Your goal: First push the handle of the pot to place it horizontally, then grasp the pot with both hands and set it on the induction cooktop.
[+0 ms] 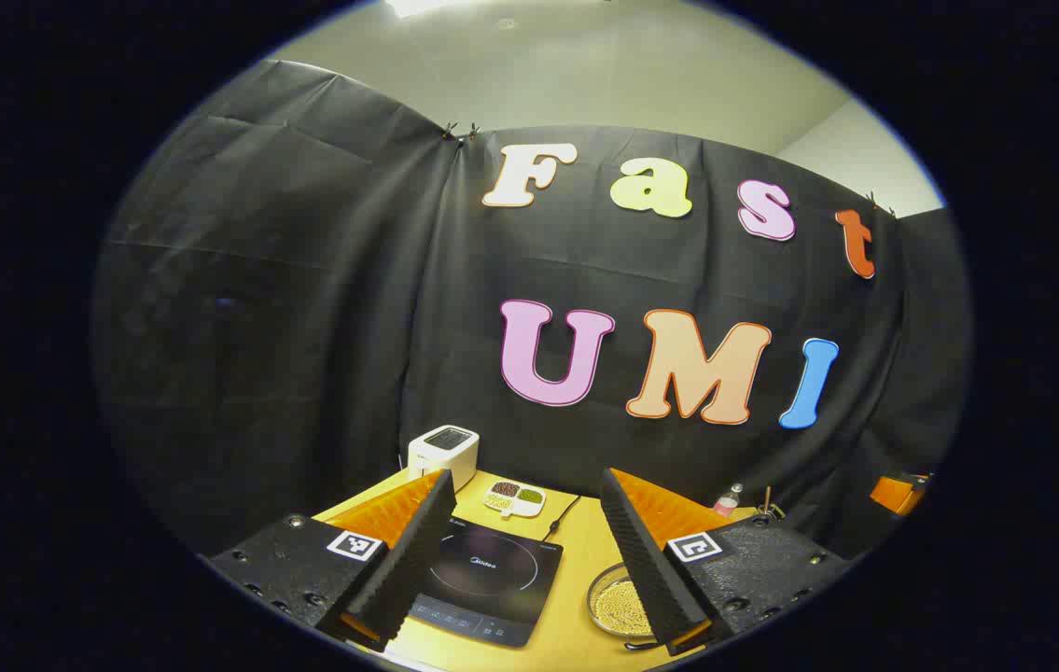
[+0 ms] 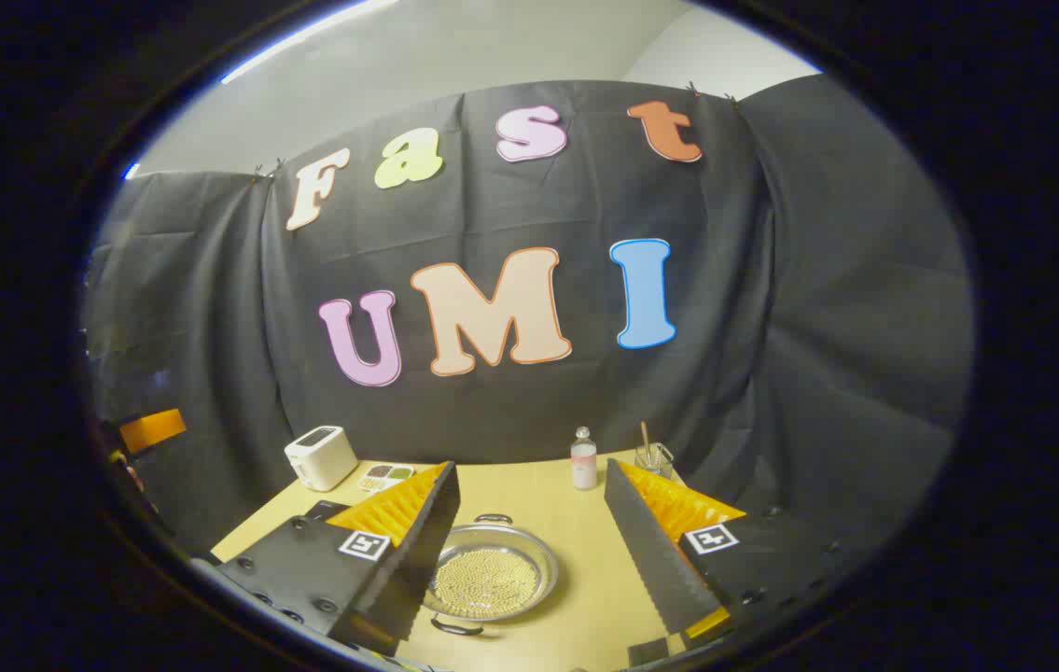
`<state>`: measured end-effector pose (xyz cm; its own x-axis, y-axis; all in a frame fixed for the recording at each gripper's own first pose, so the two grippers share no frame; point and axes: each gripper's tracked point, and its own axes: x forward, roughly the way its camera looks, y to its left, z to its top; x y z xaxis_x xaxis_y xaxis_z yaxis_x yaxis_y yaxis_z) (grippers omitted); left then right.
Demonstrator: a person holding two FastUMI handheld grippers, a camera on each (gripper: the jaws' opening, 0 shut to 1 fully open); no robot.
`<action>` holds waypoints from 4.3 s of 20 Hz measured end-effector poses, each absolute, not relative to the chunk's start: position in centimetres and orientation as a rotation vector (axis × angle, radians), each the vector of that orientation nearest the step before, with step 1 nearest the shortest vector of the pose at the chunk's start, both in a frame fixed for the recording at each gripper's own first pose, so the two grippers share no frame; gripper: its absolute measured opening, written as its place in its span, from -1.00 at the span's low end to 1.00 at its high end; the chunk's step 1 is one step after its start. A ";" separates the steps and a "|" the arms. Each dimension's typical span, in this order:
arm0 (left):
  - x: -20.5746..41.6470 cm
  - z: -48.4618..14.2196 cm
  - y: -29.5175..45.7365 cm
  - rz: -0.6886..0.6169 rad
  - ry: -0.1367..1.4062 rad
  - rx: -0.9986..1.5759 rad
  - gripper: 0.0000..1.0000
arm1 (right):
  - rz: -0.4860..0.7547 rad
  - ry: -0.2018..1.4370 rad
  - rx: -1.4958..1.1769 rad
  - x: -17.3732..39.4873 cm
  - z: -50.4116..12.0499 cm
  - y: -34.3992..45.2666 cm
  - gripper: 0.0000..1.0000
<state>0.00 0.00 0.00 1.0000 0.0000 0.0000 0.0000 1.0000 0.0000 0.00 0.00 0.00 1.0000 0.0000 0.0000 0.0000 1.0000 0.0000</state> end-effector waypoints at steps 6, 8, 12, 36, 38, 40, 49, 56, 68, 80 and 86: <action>-0.1 -1.5 -1.7 -0.024 0.019 0.041 0.91 | -0.004 0.002 -0.013 -0.2 -0.2 -0.5 0.83; 0.1 -1.5 -1.7 -0.038 0.016 0.051 0.92 | -0.027 0.006 -0.001 -0.5 -0.4 -0.7 0.83; 0.9 -2.5 -1.4 -0.069 0.043 0.091 0.91 | -0.070 0.016 0.021 -1.1 -0.5 -0.6 0.82; 3.8 -3.6 2.1 -0.101 0.096 0.134 0.83 | -0.088 0.082 0.000 0.9 -4.2 5.0 -0.59; 3.9 -3.8 2.5 -0.100 0.102 0.131 0.92 | -0.072 0.100 -0.013 1.1 -5.0 6.1 -0.59; 3.9 -4.1 3.2 -0.100 0.108 0.137 0.91 | -0.060 0.128 -0.028 1.2 -6.3 7.2 -0.60; 4.1 -5.0 6.1 -0.113 0.141 0.169 0.92 | -0.004 0.248 -0.007 1.3 -13.6 12.0 -0.94; 3.9 -5.5 8.5 -0.134 0.141 0.179 0.92 | 0.036 0.384 -0.026 0.5 -21.9 15.2 -1.00; 4.8 -8.2 13.0 -0.088 0.205 0.159 0.84 | 0.060 0.674 -0.014 0.9 -34.7 17.3 -0.94; 6.2 -8.7 13.7 -0.108 0.221 0.193 0.84 | -0.025 0.808 0.027 3.0 -40.4 15.9 -0.94; 6.4 -9.0 13.0 -0.136 0.230 0.193 0.92 | -0.070 0.806 0.035 3.2 -40.4 14.2 -0.94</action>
<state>6.39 12.97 -9.01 0.9646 -0.1114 -0.2389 0.1554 0.9724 0.1740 3.16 14.19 -40.36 0.6899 -0.0491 -0.7222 0.0755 0.9971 0.0043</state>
